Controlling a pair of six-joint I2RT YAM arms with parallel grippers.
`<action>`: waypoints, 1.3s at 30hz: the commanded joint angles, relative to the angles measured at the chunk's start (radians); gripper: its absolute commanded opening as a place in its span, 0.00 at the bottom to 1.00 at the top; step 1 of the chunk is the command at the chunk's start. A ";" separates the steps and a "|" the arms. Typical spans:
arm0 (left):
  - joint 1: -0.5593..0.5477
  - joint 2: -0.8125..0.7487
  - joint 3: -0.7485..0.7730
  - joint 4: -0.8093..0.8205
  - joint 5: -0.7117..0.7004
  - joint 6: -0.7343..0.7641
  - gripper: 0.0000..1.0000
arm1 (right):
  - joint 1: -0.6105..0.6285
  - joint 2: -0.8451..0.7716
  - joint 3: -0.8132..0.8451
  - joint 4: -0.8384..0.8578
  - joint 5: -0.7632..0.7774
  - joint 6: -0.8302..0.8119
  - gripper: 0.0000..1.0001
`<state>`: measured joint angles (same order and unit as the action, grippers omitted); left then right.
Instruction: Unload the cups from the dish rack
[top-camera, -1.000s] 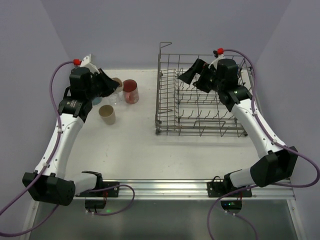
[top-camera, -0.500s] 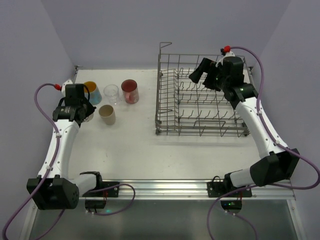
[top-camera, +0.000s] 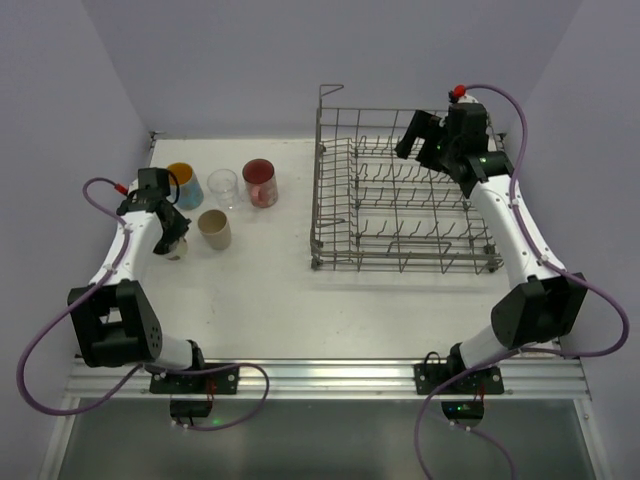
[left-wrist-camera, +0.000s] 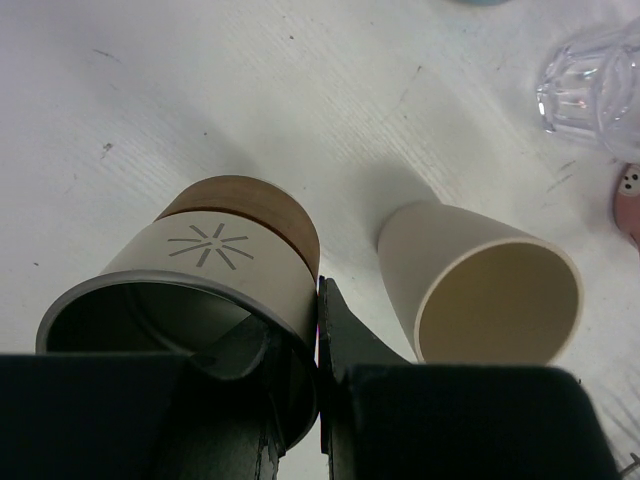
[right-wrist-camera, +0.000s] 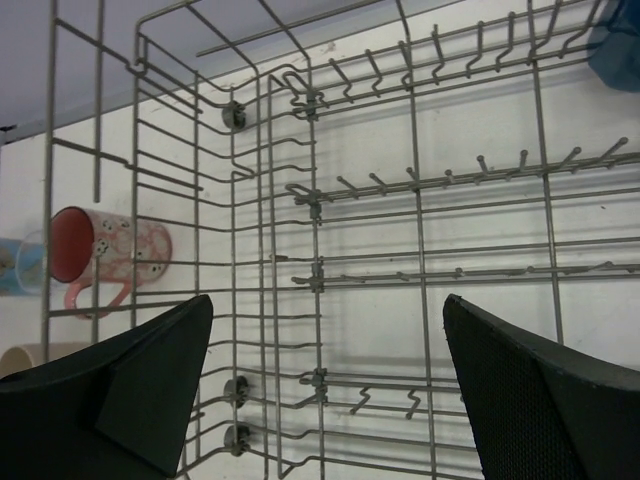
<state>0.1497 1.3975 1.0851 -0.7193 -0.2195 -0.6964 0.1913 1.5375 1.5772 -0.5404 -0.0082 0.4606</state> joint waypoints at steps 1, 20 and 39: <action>0.019 0.043 0.021 0.081 0.008 -0.029 0.00 | -0.026 0.018 0.041 -0.024 0.050 -0.036 0.99; 0.074 0.182 0.004 0.156 0.132 0.000 0.00 | -0.027 -0.007 -0.002 -0.015 0.057 -0.037 0.99; 0.091 0.247 -0.036 0.205 0.184 0.026 0.22 | -0.029 -0.002 -0.031 -0.001 0.047 -0.040 0.99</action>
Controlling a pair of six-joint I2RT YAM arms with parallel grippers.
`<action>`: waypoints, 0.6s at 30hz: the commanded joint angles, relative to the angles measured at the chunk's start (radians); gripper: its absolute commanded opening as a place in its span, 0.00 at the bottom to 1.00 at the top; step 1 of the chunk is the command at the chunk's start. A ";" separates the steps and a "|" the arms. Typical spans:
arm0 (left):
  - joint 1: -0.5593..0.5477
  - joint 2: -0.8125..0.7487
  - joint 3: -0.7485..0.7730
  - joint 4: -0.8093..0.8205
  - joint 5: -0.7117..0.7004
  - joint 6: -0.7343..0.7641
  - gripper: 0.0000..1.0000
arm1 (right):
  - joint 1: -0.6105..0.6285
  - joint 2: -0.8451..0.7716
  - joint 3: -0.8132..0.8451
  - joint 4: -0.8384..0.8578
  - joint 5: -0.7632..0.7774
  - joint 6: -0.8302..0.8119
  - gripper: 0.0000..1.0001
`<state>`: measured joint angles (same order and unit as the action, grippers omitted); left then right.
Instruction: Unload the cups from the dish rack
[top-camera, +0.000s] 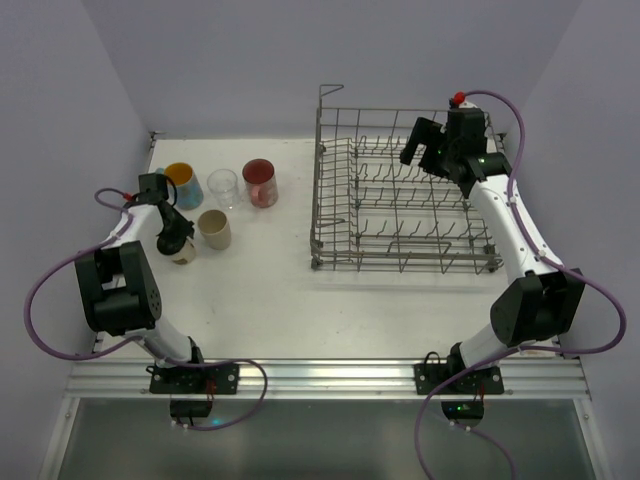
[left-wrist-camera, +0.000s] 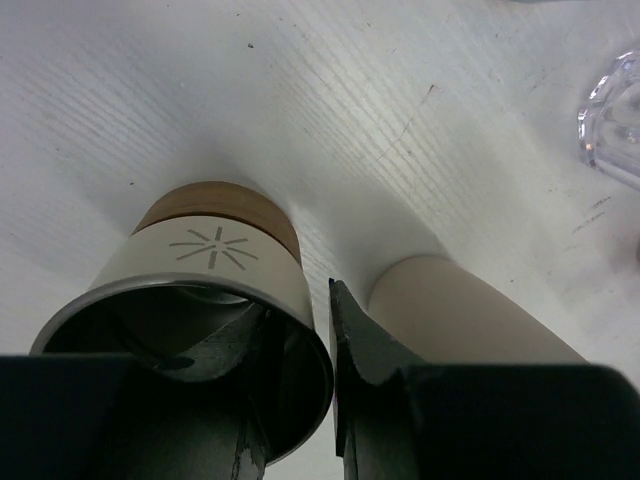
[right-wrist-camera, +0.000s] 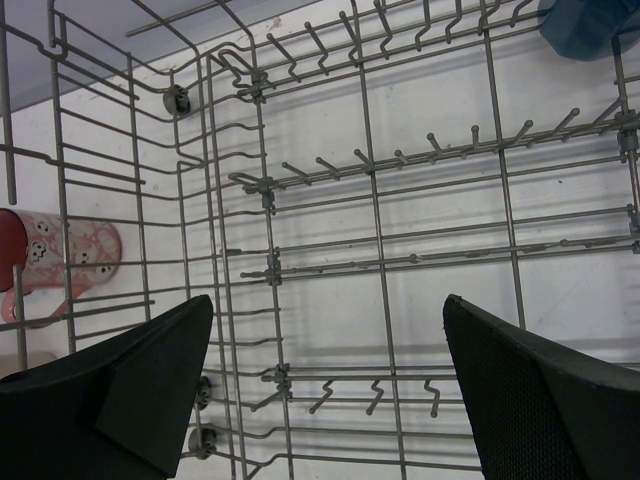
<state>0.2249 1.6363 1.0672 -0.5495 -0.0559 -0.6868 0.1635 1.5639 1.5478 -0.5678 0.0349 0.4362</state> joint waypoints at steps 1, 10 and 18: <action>0.016 0.007 -0.019 0.036 0.022 0.016 0.27 | -0.001 -0.030 -0.005 0.028 0.005 -0.017 0.99; 0.019 -0.075 -0.006 -0.001 0.016 0.013 0.70 | -0.001 -0.022 -0.011 0.032 0.003 -0.019 0.99; 0.016 -0.202 0.069 -0.073 0.021 0.018 0.91 | -0.001 -0.022 0.003 0.031 0.020 -0.022 0.99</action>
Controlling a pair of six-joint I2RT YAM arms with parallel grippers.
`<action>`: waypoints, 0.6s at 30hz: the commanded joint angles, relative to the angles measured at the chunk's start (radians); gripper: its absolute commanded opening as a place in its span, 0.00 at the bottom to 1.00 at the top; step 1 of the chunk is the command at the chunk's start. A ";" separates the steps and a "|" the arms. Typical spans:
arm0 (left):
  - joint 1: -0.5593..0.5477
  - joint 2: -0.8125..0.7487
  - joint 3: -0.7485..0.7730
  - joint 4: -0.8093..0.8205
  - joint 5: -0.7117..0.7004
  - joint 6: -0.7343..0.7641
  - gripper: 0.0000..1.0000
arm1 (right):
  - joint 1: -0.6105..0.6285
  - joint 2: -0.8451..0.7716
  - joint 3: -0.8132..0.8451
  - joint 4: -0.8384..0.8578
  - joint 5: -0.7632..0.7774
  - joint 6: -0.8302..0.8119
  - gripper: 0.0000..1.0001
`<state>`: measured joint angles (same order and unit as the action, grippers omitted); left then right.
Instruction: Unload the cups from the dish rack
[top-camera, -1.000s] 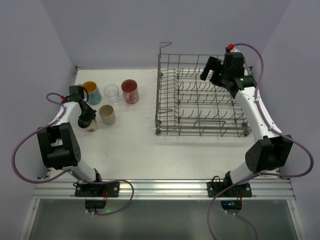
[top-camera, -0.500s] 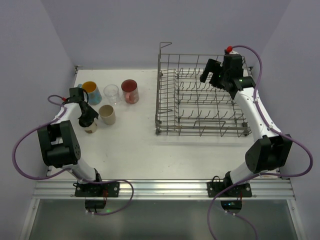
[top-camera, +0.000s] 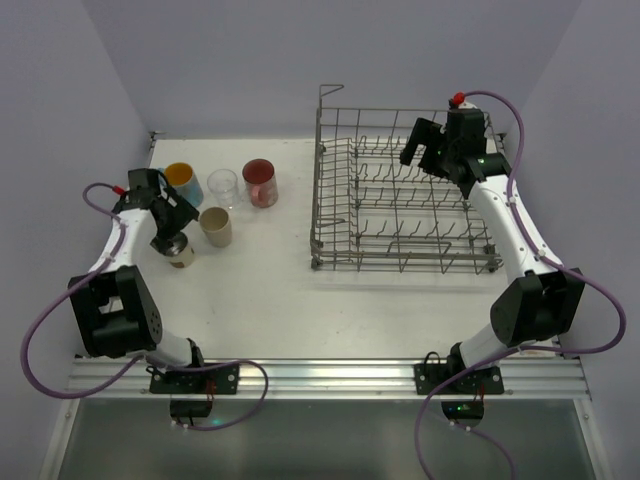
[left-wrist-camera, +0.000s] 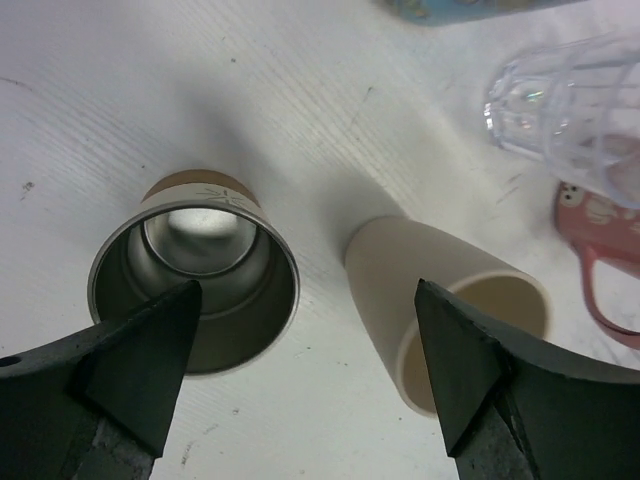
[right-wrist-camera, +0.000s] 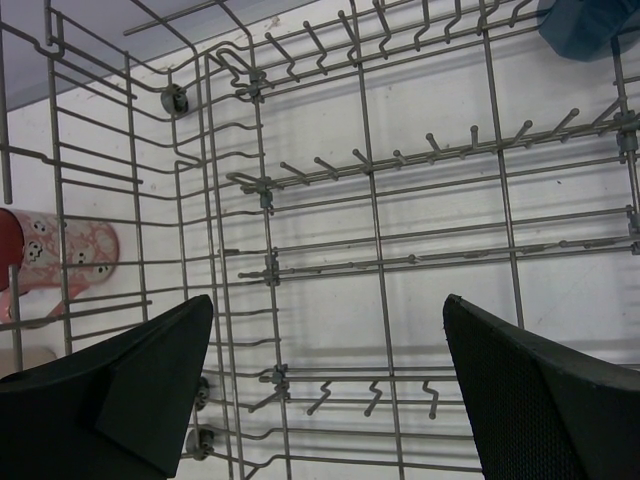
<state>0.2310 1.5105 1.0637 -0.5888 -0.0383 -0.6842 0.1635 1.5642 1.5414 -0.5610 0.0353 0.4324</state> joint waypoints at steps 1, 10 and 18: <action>0.011 -0.087 0.085 -0.055 -0.008 0.017 0.92 | -0.001 -0.018 0.011 0.021 0.028 -0.020 0.99; -0.022 -0.262 0.165 -0.022 0.033 0.018 1.00 | -0.073 0.149 0.219 -0.065 0.159 -0.044 0.99; -0.207 -0.312 0.110 0.233 0.281 0.026 0.97 | -0.117 0.451 0.523 -0.059 0.347 -0.185 0.99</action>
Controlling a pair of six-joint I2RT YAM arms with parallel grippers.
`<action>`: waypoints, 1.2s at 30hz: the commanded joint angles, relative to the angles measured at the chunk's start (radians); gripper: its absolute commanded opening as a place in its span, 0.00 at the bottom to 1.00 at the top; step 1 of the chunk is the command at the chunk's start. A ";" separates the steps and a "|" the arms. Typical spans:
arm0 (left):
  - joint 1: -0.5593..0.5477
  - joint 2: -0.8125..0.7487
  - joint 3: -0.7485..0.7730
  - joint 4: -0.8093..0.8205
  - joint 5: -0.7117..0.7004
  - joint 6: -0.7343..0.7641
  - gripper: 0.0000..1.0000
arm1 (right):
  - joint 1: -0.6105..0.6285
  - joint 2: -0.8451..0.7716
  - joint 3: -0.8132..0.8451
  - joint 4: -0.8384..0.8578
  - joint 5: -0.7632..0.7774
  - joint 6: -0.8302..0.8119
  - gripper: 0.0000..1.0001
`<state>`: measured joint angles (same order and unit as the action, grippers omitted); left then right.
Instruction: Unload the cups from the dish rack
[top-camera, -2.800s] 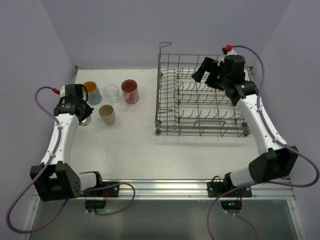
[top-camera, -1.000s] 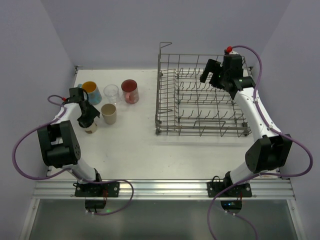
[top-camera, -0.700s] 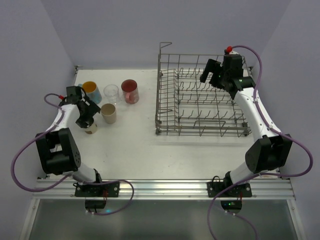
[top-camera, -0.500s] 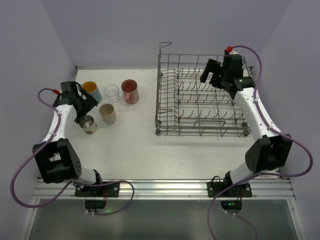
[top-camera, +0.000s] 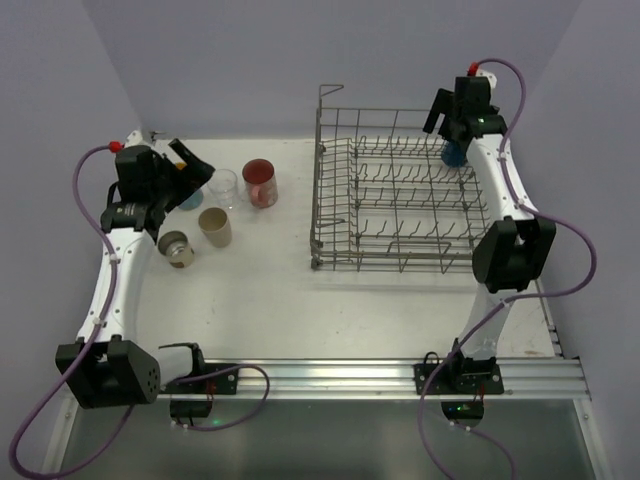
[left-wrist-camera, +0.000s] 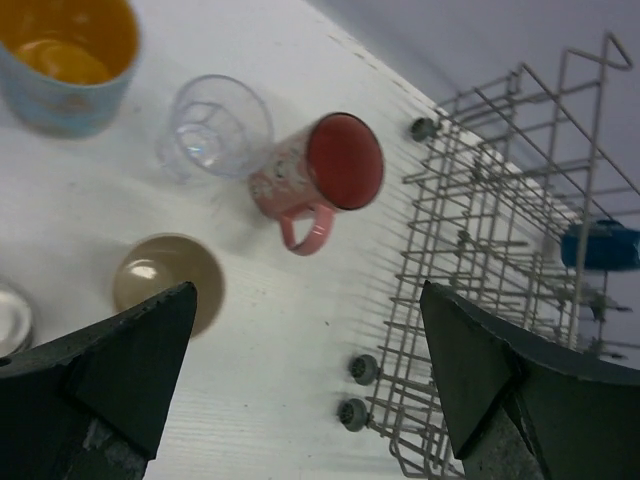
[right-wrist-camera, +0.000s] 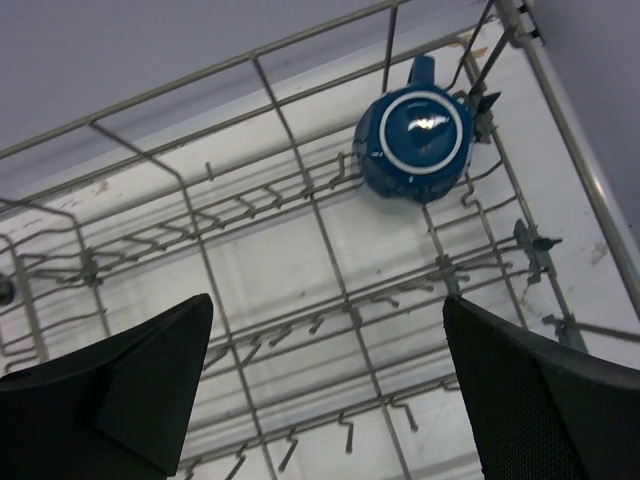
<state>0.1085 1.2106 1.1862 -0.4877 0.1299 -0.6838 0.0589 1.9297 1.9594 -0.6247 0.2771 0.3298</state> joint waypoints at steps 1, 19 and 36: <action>-0.101 -0.013 -0.016 0.145 0.114 0.030 0.97 | -0.016 0.110 0.127 0.019 0.122 -0.096 0.99; -0.262 0.047 -0.138 0.290 0.174 0.086 0.97 | -0.103 0.278 0.210 0.128 0.117 -0.172 0.99; -0.270 0.109 -0.143 0.322 0.194 0.092 0.97 | -0.146 0.411 0.294 0.080 -0.070 -0.195 0.99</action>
<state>-0.1539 1.3117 1.0485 -0.2237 0.3035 -0.6228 -0.0799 2.3131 2.2040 -0.5308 0.2447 0.1555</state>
